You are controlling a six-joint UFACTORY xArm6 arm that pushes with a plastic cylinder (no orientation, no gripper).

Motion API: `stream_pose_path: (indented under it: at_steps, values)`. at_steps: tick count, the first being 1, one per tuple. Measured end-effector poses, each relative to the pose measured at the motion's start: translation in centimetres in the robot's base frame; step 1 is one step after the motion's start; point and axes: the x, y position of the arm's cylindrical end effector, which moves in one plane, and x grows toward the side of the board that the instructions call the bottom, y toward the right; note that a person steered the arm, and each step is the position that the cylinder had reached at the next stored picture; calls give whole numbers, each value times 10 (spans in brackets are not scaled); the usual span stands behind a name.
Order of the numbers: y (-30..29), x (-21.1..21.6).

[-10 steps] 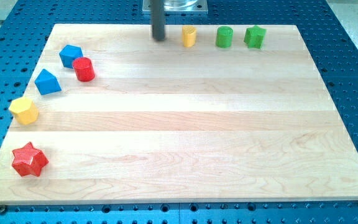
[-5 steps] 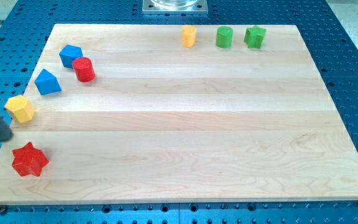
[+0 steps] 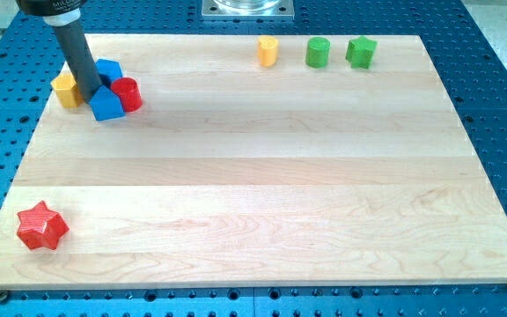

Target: Place the hexagon to the left of the heart

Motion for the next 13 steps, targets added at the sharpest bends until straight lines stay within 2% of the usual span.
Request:
stream_pose_path:
  at_steps: [1, 2, 3, 4, 5, 6, 7, 8, 9, 10, 11, 12, 13]
  values:
    - [-38, 56]
    - [-66, 43]
    - [-21, -37]
    - [9, -66]
    - [-13, -91]
    - [-66, -92]
    - [-51, -135]
    - [17, -140]
    - [57, -139]
    - [4, -136]
    - [19, -105]
    - [120, -97]
    - [150, -106]
